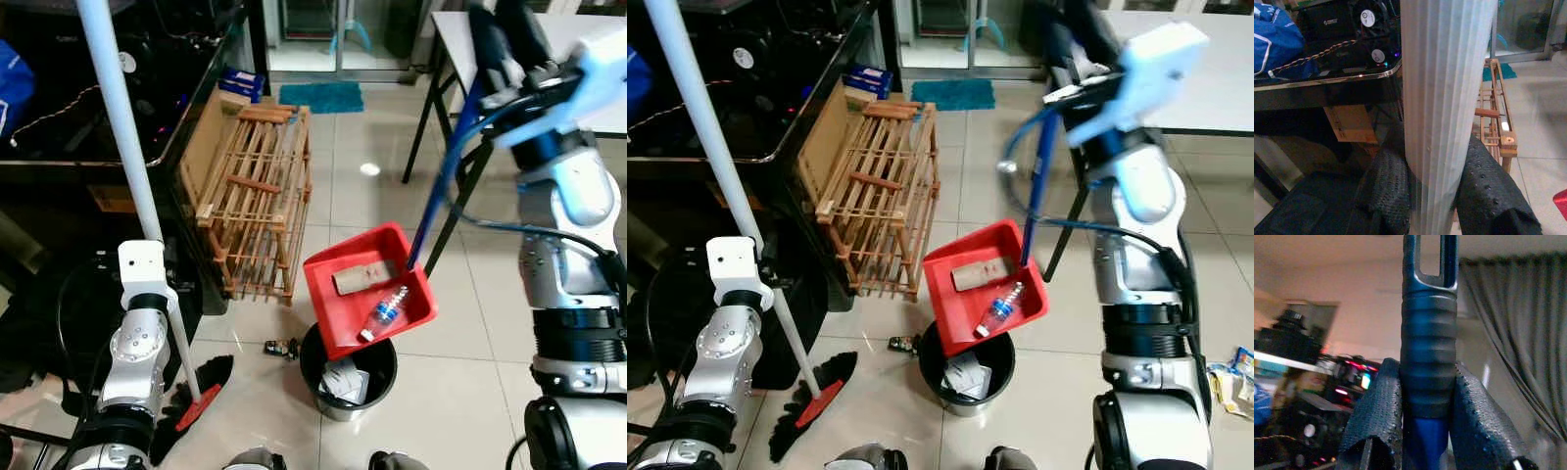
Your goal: Sweep floor
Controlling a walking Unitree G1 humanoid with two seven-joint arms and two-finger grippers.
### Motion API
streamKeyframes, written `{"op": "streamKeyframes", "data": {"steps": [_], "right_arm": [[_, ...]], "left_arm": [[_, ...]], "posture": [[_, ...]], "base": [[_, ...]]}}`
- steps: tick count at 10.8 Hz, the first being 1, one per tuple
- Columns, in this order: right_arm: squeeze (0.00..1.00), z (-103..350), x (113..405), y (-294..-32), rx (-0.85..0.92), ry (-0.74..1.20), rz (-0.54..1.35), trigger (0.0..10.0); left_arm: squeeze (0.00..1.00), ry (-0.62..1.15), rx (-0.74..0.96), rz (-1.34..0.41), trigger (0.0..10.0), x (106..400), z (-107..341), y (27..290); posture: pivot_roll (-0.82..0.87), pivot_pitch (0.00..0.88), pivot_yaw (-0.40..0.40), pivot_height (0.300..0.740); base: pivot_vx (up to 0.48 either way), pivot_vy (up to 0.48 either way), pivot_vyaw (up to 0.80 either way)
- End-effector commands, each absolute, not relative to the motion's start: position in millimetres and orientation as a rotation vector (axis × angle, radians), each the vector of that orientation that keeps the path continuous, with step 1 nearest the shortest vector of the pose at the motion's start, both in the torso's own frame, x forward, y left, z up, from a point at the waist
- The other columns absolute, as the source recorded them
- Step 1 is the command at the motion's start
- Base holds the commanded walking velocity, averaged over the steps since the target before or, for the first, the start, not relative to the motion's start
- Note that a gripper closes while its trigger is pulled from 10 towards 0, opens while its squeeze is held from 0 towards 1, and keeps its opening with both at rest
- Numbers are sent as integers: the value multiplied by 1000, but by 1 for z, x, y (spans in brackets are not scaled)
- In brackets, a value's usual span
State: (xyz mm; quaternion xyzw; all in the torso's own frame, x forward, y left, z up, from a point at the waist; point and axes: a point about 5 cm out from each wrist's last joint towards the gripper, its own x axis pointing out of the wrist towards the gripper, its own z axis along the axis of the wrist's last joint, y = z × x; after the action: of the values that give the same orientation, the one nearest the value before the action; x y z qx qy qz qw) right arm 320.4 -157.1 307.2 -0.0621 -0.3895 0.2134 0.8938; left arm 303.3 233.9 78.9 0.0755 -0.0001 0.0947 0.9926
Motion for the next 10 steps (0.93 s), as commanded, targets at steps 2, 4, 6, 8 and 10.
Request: {"op": "streamKeyframes", "data": {"steps": [2,4,6,8,10], "right_arm": [[0,332,301,-142,-206,-945,529,10000],[0,335,294,-132,-257,-972,562,10000],[0,335,289,-120,-342,-1006,591,10000],[0,334,286,-115,-351,-1006,615,10000],[0,340,280,-112,-394,-1050,615,10000]], "left_arm": [[0,10,152,194,10000,303,77,235],[0,8,150,193,10000,303,77,235],[0,7,149,194,10000,303,77,234],[0,5,148,195,10000,303,77,234],[0,3,147,195,10000,304,78,234]], "posture": [[-16,72,46,740],[-16,72,46,740],[-13,75,43,740],[-13,73,42,740],[-14,73,41,740]], "base": [[0,0,0],[0,0,0],[0,0,0],[0,0,0],[0,0,0]]}}
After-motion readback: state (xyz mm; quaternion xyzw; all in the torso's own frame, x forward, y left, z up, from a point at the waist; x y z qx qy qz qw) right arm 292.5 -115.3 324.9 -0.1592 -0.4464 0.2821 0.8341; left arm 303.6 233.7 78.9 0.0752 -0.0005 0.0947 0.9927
